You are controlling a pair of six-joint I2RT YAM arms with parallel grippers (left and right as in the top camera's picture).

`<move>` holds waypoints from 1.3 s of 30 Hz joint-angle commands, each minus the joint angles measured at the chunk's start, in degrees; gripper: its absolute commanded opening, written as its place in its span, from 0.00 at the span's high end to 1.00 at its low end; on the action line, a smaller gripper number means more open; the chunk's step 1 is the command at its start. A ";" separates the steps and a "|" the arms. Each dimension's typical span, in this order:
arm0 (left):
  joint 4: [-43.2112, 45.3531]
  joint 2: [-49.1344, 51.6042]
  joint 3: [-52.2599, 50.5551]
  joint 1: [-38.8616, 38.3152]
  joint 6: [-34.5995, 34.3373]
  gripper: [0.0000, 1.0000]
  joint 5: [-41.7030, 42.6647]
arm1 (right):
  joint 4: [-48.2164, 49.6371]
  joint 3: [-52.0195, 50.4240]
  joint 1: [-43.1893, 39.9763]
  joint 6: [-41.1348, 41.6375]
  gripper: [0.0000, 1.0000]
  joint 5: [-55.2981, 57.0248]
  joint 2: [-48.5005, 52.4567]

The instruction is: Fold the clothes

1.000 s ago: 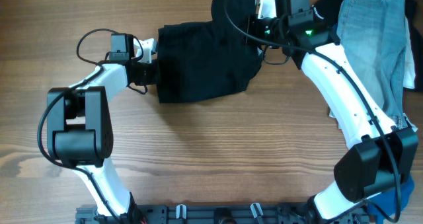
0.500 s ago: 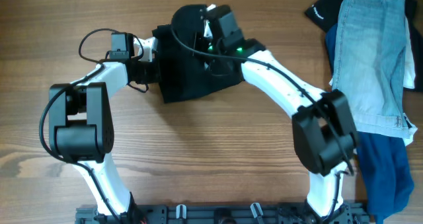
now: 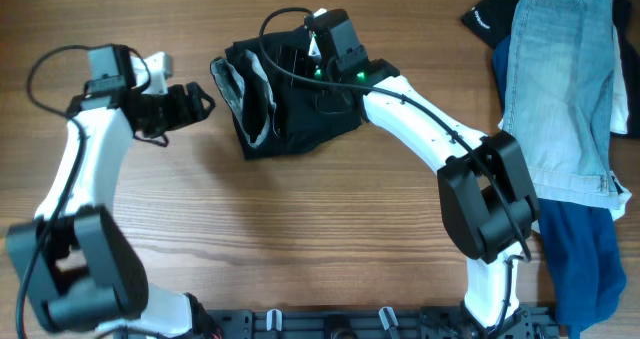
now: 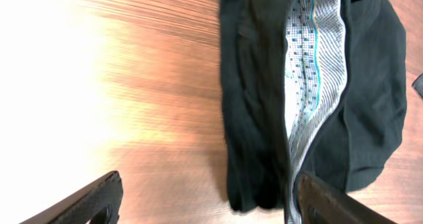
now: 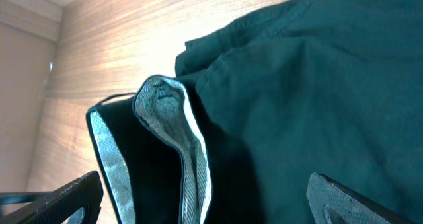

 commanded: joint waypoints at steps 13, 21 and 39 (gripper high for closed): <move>19.54 2.19 -0.20 -23.30 8.59 0.11 -2.60 | -24.79 1.25 -28.15 -10.32 0.00 -0.79 -11.08; 23.21 12.04 -0.17 -28.83 3.34 0.18 -14.34 | -24.87 1.09 -28.15 -10.29 0.00 1.42 -11.08; 4.37 2.12 0.28 -17.00 -1.01 0.00 -8.98 | -25.11 1.03 -28.13 -11.56 0.01 2.62 -10.99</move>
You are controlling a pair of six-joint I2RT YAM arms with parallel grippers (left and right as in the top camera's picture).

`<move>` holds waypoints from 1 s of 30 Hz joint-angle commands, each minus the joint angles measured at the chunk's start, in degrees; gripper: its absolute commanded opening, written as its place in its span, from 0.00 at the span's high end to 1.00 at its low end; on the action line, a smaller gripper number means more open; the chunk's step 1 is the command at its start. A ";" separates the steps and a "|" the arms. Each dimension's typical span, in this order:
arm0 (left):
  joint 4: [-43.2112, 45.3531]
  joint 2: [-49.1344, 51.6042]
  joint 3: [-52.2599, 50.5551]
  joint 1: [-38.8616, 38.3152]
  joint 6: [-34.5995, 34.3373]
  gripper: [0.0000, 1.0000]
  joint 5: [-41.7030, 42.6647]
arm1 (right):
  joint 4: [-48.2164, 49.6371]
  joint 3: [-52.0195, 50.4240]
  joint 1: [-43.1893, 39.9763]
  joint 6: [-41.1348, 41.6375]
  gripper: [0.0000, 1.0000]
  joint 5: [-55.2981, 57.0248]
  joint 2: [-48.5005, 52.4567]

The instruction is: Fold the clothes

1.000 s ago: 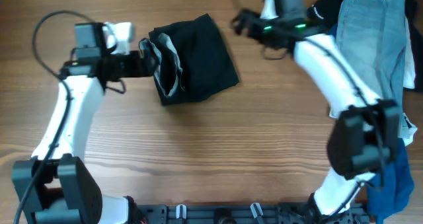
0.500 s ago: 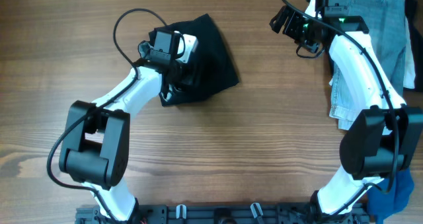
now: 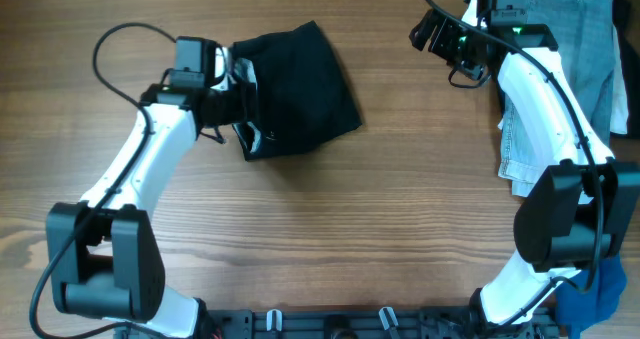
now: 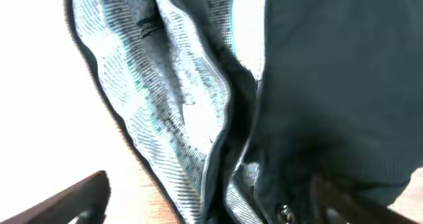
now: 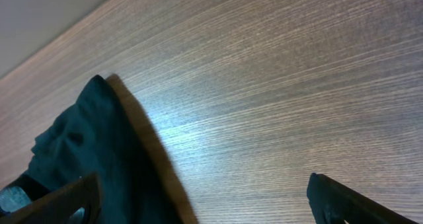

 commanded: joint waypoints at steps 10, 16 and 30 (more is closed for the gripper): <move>7.65 11.13 0.17 1.99 7.91 0.00 4.59 | -0.02 0.28 0.20 -1.38 0.00 1.01 -0.35; 10.03 15.91 0.17 1.88 7.91 0.00 9.18 | 0.57 0.28 0.20 -1.22 0.00 1.01 -0.35; 16.92 28.48 0.17 -0.39 0.00 0.80 12.11 | 1.49 0.28 0.20 -1.27 0.00 1.01 -0.35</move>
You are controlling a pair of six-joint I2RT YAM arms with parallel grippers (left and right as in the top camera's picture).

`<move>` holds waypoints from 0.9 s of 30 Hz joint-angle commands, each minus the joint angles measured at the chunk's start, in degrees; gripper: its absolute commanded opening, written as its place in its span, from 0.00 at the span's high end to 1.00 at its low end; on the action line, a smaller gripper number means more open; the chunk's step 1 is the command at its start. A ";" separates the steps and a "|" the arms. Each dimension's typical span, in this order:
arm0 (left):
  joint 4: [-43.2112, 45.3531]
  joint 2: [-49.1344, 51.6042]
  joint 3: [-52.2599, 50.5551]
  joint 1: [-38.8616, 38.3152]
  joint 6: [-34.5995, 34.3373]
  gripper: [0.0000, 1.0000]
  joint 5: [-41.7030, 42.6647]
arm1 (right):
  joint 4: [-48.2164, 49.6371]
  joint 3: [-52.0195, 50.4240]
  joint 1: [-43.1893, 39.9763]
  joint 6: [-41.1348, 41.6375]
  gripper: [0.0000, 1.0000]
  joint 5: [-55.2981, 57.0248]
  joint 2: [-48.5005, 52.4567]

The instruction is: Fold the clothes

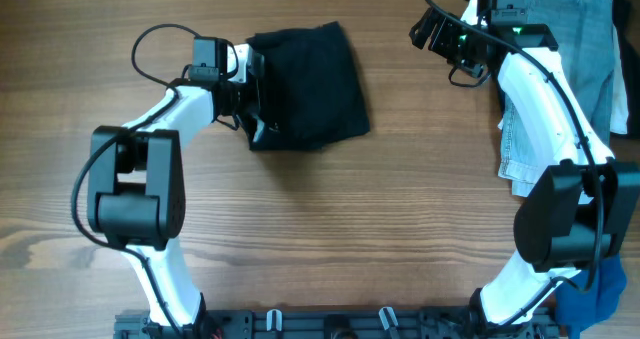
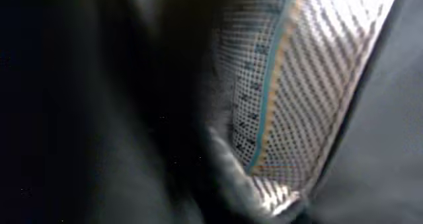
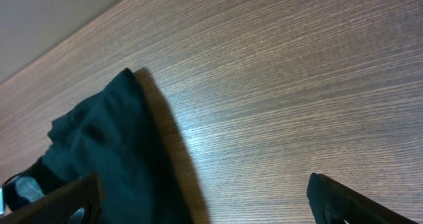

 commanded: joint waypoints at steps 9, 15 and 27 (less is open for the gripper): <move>1.40 -1.68 -3.63 1.33 -11.17 0.96 5.25 | 0.37 0.28 0.20 -1.07 0.01 1.01 -0.35; 13.77 -12.72 -3.63 6.78 -32.76 0.96 14.53 | 0.37 0.28 0.20 -1.05 0.00 1.66 -0.35; 37.99 -13.38 -3.63 19.54 -49.07 0.96 1.51 | 0.37 0.28 0.20 -1.16 0.00 1.88 -0.35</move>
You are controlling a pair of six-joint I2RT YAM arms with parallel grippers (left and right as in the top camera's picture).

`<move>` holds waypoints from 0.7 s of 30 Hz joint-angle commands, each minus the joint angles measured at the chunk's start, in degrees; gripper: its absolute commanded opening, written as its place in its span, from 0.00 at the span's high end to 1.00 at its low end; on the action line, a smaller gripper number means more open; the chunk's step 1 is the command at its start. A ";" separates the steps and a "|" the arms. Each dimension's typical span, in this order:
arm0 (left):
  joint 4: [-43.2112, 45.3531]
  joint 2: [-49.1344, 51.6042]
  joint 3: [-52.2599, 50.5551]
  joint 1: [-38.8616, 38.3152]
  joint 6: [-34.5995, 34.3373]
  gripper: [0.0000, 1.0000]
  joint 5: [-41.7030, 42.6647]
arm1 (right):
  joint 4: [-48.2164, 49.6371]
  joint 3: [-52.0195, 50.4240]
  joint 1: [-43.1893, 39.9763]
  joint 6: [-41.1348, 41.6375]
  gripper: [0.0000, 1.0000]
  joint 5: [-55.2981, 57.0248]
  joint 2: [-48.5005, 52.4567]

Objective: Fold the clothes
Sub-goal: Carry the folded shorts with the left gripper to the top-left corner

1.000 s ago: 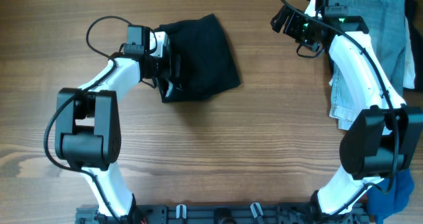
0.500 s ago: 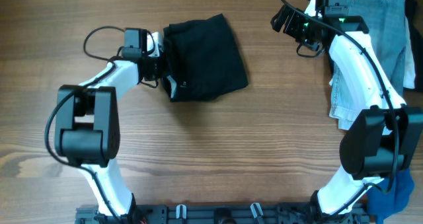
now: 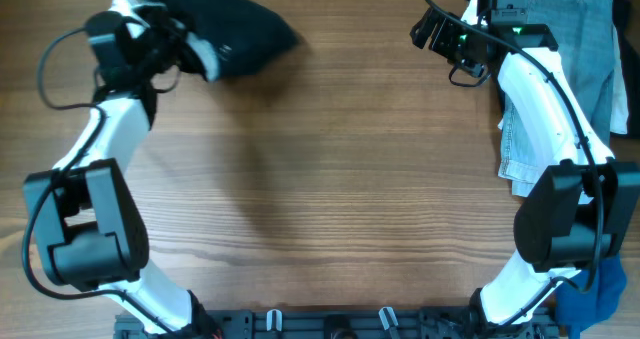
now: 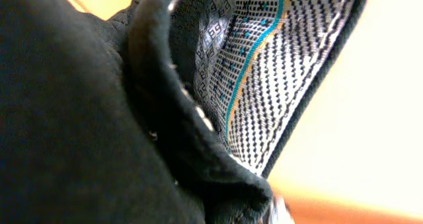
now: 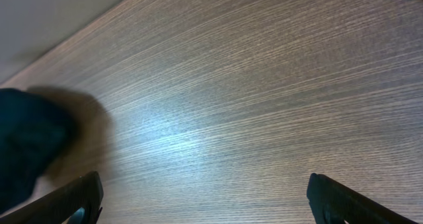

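The black garment (image 3: 238, 27), with a dotted white-and-teal lining (image 4: 264, 72), hangs bunched at the table's back left corner. My left gripper (image 3: 175, 44) is shut on its left end. In the left wrist view the black cloth (image 4: 79, 118) fills the frame and hides the fingers. Far from it, at the back right, my right gripper (image 3: 428, 29) is open over bare wood. Its fingertips show at the lower corners of the right wrist view, around the gripper's midpoint (image 5: 211, 207). The garment is a dark blur (image 5: 26, 138) at that view's left edge.
Light blue jeans (image 3: 560, 89) lie along the right side under my right arm. A dark blue garment (image 3: 590, 294) lies at the front right corner. The wooden table (image 3: 320, 179) spreads between the two arms.
My left gripper has moved from the back middle to the back left corner, taking the black garment with it. The garment is now bunched rather than lying flat. The right arm has not moved.
First my right gripper was over the folded black garment and the left stood open beside it. Then the right arm was back by the jeans and the left gripper was at the garment's lined edge. It then closed in on that edge, and now holds the garment at the back left.
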 commanded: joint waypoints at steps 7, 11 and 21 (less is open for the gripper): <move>8.17 -1.51 0.72 11.96 -4.26 0.96 -16.26 | 0.98 0.28 0.31 -1.01 0.00 1.20 -0.35; 10.82 -1.31 0.72 13.86 -4.22 0.96 -18.32 | 0.26 0.28 0.31 -0.96 0.00 1.20 -0.35; 17.25 6.64 3.50 14.60 -3.06 0.96 -18.34 | 0.33 0.28 1.60 -1.01 0.00 3.63 -0.35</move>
